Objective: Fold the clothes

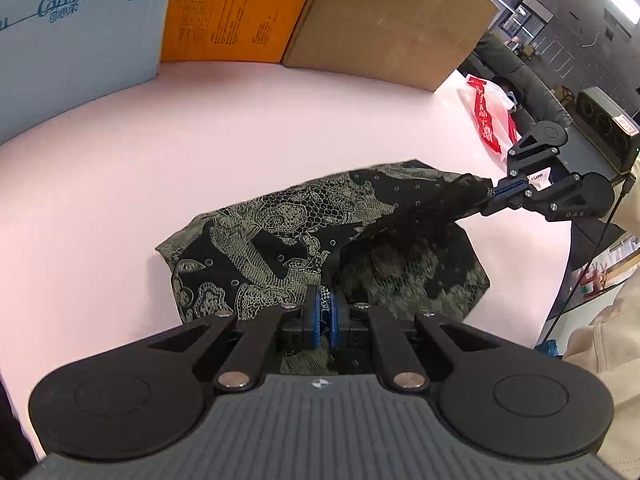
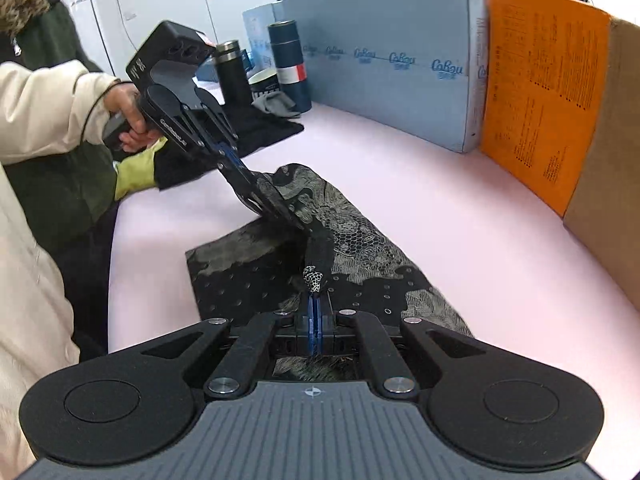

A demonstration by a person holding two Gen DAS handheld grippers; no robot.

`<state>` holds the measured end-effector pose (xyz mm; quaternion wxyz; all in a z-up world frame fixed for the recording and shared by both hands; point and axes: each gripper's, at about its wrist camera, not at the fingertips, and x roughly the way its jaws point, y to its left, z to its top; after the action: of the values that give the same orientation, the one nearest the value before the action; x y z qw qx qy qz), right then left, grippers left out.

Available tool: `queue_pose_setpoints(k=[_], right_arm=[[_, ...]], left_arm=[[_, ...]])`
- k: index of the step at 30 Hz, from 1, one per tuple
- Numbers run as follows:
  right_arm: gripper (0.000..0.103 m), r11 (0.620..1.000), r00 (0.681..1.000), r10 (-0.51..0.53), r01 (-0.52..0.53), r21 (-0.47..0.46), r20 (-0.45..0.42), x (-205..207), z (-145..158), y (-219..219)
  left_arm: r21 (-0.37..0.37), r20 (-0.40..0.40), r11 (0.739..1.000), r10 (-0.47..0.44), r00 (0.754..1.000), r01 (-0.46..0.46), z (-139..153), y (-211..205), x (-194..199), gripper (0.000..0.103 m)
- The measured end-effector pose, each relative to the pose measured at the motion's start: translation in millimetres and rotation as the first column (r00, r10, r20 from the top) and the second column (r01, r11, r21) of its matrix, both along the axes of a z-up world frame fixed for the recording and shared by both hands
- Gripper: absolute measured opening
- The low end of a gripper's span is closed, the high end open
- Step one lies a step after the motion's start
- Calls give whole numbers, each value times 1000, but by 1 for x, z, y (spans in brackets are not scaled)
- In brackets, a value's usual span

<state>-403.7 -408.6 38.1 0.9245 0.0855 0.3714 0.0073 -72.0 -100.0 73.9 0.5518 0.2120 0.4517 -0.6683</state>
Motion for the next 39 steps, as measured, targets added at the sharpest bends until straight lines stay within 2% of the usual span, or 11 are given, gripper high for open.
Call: queue_pose_setpoints(k=[8,14,19,21,22,23,24,27,31,35,39], right_arm=[[2,997,999,-10,6,-73,-51,-10,-17,42],[2,996,995,-19,11,-83,-98,-13,-36,63],[3,994,987,-23,6,-108,-159,-11,-54,70],[17,990,982,-94,75,-120,-165,-9,-51,71],[48,986,977,-130,109,-126,-167,-8,-50,72],[77,981,972,-165,144,-132,-170,-7,-49,72],[83,974,965,-200,178,-138,-172,-6,-48,73],[92,948,936,-303,278,-156,-177,-3,-45,74],[96,896,882,-436,405,-181,-181,0,-41,77],[96,825,808,-561,526,-208,-182,5,-38,79],[99,733,703,-677,613,-295,-219,25,-48,88]], left_arm=[[145,177,985,-121,977,96,-12,-10,-18,8],[208,197,971,-156,968,115,-28,4,-25,8],[263,247,949,-238,939,172,-31,11,-34,23],[260,261,950,-240,935,171,-26,16,-32,37],[263,271,950,-237,933,165,-24,18,-30,58],[271,292,951,-229,929,150,-22,20,-28,68],[270,312,954,-217,925,133,-18,23,-26,77],[223,334,972,-143,932,70,1,31,-16,78],[148,307,981,73,949,-123,22,23,-8,84],[202,293,899,324,900,-389,26,-8,-7,84],[219,315,825,445,838,-521,31,-30,-12,84]])
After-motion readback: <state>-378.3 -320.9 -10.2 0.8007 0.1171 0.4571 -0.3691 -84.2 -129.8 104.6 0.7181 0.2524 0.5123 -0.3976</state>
